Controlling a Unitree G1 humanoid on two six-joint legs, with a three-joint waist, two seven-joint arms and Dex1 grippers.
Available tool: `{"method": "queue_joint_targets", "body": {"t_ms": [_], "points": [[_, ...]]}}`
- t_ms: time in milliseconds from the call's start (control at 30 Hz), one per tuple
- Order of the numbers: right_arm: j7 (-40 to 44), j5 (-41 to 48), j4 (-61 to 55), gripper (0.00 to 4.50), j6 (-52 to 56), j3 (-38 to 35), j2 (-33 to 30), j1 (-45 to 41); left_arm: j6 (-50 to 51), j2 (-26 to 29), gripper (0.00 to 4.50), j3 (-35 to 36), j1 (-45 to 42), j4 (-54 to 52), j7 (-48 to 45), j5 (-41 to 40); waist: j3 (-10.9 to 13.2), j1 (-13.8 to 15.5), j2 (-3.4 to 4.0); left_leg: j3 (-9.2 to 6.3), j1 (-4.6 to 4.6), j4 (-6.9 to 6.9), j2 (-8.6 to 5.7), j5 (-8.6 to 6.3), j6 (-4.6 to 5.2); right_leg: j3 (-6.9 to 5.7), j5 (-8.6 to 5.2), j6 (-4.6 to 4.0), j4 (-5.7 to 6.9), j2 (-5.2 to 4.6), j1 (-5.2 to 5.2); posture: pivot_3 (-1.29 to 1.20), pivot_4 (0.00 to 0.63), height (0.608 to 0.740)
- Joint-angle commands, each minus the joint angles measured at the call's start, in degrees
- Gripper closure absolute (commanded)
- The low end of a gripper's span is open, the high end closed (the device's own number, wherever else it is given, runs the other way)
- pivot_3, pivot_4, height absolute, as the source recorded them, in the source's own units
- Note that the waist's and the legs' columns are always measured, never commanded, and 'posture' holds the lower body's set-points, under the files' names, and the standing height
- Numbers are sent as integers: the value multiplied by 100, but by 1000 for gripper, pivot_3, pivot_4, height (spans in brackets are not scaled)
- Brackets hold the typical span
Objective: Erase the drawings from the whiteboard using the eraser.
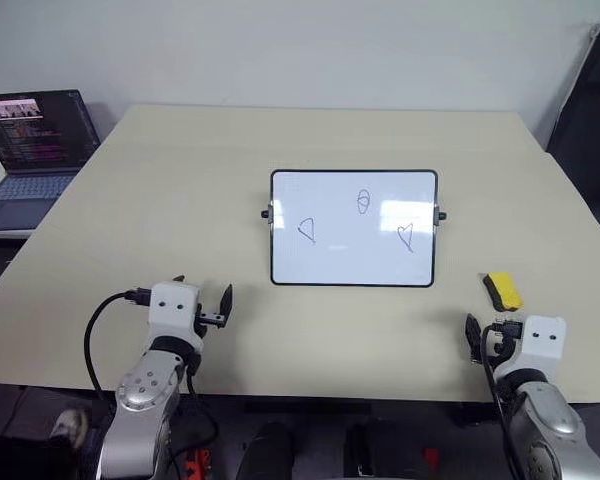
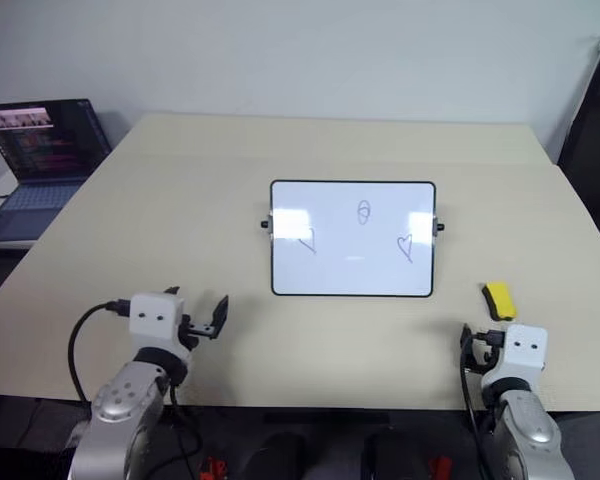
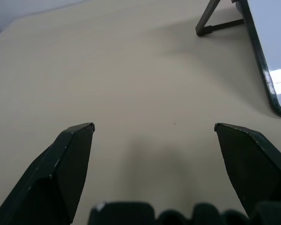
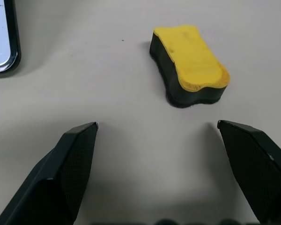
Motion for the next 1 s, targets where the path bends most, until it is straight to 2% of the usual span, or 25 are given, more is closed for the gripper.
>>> {"method": "queue_joint_targets", "body": {"t_ms": [33,233,467,633,1000], "points": [[27,87,-355,21,109,-147,-61,53,130,16,0,42,74,-447,8,-26,0,0,0,1,0,0,0,0,0,1,-1,-1,0,0,0,0,150,740],[67,70,-473,21,268,-134,-71,106,230,-16,0,88,239,-599,47,-23,0,-2,0,3,2,0,2,-1,-2,1,-4,-7,0,-1,-2,0,150,740],[90,37,-223,21,277,-127,-166,-283,183,-11,0,142,217,-568,29,-42,0,-4,0,13,-5,0,-2,-2,-3,2,-4,-7,0,-1,-14,0,150,740],[153,56,58,21,148,-283,-266,-505,147,-146,0,-45,-77,-425,129,27,2,15,-4,9,-9,0,-7,-2,-4,0,-4,-6,-1,0,-14,0,150,740],[66,-44,323,21,-95,-284,-182,-693,-152,-97,0,22,-530,132,57,-30,1,0,-3,12,-8,-2,-11,-3,-5,-1,13,22,3,9,-17,0,150,740]]}}
